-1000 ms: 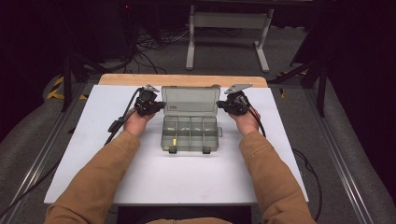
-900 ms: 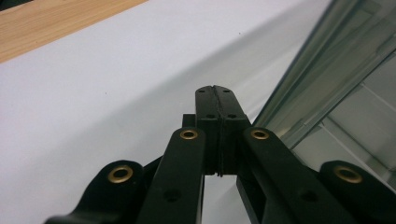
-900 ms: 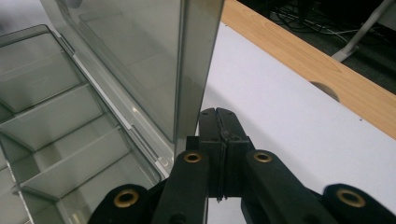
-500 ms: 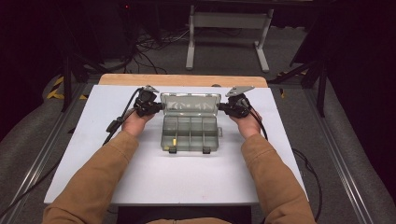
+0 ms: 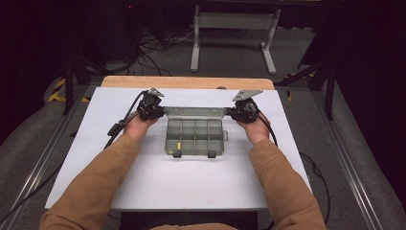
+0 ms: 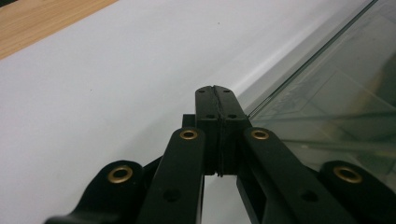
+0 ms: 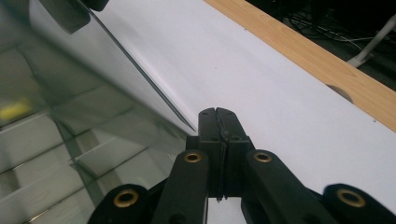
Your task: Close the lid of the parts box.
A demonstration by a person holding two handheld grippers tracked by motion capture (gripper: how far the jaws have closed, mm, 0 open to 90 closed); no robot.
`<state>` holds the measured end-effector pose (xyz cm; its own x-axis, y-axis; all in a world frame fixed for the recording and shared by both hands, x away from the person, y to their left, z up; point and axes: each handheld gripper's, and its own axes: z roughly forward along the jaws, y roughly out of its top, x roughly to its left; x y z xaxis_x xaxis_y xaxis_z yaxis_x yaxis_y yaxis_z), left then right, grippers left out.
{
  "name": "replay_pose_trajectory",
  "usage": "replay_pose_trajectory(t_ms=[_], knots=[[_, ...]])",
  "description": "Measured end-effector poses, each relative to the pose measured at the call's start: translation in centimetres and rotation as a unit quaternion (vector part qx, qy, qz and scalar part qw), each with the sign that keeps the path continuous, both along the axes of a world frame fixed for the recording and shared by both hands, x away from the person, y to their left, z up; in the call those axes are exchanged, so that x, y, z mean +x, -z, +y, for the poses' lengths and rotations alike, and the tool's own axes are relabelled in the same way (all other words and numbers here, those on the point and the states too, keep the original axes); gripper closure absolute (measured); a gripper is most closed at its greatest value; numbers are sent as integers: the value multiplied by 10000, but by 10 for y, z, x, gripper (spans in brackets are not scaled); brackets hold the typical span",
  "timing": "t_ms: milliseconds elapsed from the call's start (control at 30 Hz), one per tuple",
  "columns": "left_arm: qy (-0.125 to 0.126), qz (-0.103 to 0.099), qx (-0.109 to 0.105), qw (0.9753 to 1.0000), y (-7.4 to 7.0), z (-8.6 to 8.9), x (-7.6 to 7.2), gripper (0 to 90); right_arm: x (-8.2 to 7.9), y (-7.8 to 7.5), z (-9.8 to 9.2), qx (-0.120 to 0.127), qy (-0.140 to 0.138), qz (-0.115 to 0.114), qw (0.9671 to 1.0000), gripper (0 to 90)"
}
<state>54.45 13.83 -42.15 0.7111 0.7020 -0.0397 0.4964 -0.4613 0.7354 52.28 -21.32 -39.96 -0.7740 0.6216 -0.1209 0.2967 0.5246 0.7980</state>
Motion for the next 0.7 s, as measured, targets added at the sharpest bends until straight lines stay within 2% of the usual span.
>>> replay_pose_trajectory(t_ms=[100, 300, 533, 567, 700], knots=[[86, 2, 103, 9999, -1, 0, -2, 896, -3, -1, 1, 3, -79, 38, 10000, 895], [168, 9, 122, 9998, -2, 1, -7, 896, -13, -2, 3, 53, -198, 53, 9998, 893], [338, 280, -188, 9989, -10, 4, -15, 897, -25, -5, 2, 86, -280, 125, 9995, 893], [383, 243, -197, 9988, -12, 5, -16, 896, -26, -6, 3, 78, -300, 148, 9994, 893], [661, 358, -278, 9968, -18, 5, -23, 895, -33, -8, 5, 62, -358, 239, 9991, 886]])
